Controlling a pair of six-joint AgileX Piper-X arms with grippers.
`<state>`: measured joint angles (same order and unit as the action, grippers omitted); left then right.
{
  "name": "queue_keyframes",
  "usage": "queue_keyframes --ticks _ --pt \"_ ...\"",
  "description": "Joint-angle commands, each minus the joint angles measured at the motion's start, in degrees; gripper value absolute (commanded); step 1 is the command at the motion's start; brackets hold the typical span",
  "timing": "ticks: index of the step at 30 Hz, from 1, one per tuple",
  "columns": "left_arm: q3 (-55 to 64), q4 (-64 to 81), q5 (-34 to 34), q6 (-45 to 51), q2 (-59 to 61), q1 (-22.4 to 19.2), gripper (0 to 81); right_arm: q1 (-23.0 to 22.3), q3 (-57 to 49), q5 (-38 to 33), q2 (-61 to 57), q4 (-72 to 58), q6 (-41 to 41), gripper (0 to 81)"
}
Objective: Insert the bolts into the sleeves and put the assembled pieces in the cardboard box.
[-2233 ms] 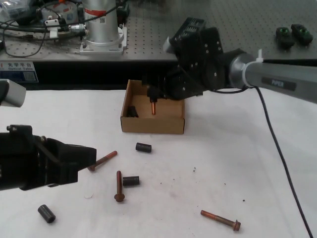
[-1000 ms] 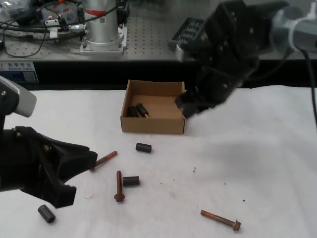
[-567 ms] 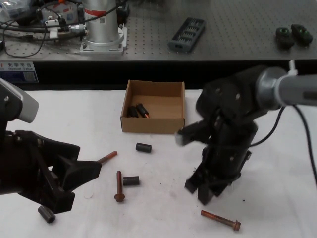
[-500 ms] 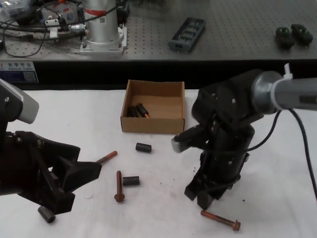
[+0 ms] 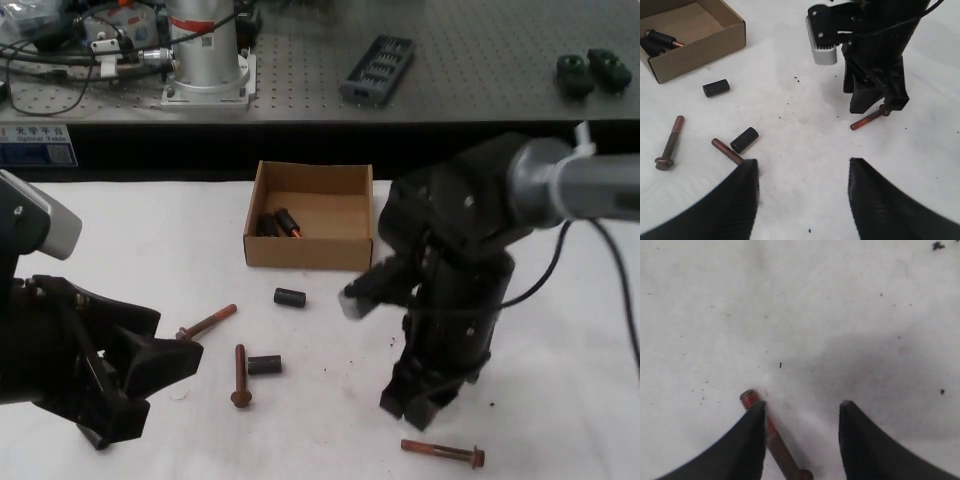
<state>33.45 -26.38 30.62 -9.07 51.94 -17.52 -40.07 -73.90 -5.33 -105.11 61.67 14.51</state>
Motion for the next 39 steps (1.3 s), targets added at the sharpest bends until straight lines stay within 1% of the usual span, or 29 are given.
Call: queue_keyframes --ticks 1,9,14,18,21,29,36,39 --pt "0.4 0.2 -0.4 -0.7 -0.3 0.1 40.5 -0.1 -0.2 -0.3 2.0 0.3 2.2 34.0" --pt "0.4 0.2 -0.4 -0.7 -0.3 0.1 40.5 -0.1 1.4 0.7 3.6 0.4 7.4 34.0" --pt "0.4 0.2 -0.4 -0.7 -0.3 0.1 40.5 -0.2 6.8 0.9 3.6 -1.5 7.6 33.9" --pt "0.4 0.2 -0.4 -0.7 -0.3 0.1 40.5 -0.1 9.9 2.5 3.6 -3.2 9.7 33.9" --pt "0.4 0.2 -0.4 -0.7 -0.3 0.1 40.5 -0.1 10.5 2.5 3.6 -3.1 10.0 33.9" --pt "0.4 0.2 -0.4 -0.7 -0.3 0.1 40.5 -0.1 10.9 1.8 3.6 -7.8 10.0 33.9" --pt "0.4 0.2 -0.4 -0.7 -0.3 0.1 40.5 -0.1 10.9 1.8 3.6 -7.9 10.0 33.9" --pt "0.4 0.2 -0.4 -0.7 -0.3 0.1 40.5 -0.5 10.9 0.0 3.6 -6.9 10.0 33.9"
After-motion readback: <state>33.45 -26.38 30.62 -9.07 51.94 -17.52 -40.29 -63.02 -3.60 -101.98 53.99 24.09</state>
